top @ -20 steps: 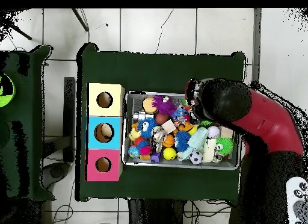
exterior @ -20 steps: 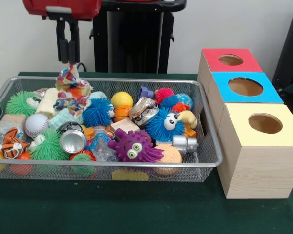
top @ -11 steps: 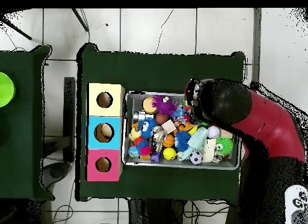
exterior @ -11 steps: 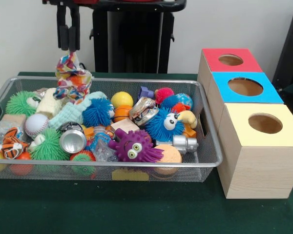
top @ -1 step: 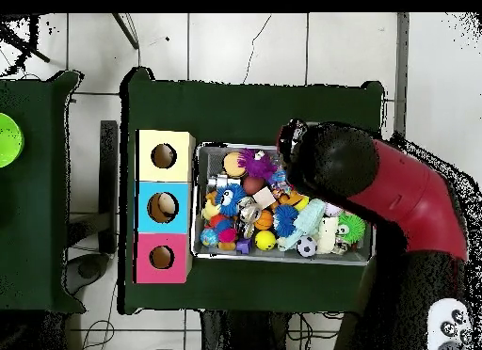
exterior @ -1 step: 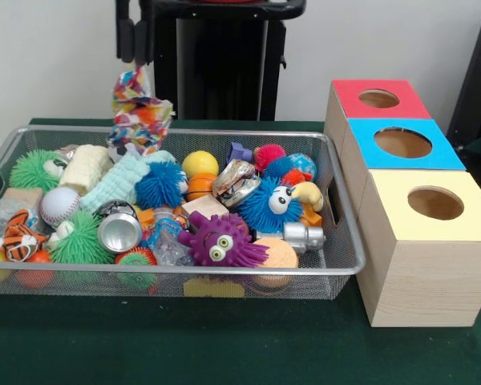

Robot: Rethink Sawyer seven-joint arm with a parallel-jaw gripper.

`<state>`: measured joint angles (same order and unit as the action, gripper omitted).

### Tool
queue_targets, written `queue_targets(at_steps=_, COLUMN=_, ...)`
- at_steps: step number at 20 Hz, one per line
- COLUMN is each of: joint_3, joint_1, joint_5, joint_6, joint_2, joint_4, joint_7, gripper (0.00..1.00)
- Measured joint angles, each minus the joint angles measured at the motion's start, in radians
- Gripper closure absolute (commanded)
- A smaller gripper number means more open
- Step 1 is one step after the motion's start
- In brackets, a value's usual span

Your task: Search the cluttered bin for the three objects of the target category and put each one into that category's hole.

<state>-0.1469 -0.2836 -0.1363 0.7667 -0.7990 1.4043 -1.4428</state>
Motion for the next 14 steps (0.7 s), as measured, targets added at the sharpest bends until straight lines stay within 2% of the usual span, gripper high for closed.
queue_targets(at_steps=14, joint_3=-0.055, joint_1=0.116, joint_5=-0.065, joint_6=0.01, joint_2=-0.001, joint_4=0.0, joint_7=-0.194, gripper=1.0)
